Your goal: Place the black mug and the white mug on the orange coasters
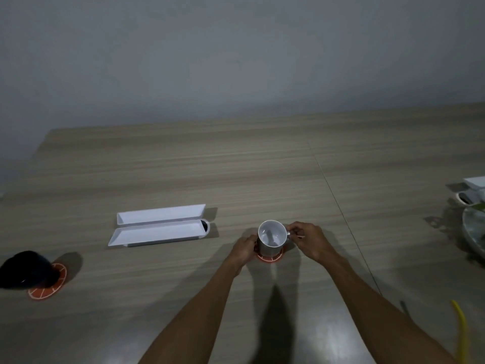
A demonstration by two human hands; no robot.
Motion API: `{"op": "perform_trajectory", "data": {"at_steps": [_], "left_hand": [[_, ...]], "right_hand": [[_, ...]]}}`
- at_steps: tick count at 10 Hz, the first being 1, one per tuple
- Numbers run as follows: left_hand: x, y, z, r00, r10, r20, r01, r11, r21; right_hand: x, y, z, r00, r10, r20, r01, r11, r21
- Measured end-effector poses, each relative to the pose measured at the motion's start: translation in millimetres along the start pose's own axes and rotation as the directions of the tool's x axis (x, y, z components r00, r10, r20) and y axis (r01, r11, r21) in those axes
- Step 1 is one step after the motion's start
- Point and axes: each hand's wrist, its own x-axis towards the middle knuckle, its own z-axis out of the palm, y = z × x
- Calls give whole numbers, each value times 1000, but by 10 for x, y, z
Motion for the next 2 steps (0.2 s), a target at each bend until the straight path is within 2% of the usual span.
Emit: {"op": "perform_trajectory", "data": {"at_steps": [1, 2], "left_hand": [[-89, -9, -128, 994, 110, -22, -105, 981, 164], [-315, 116, -361, 963, 232, -139, -187, 942, 278]], "right_hand": [[-34, -195, -22, 1000, -24, 5, 25, 998, -60], [-110, -554, -76, 993, -113, -41, 109, 991, -80]]}}
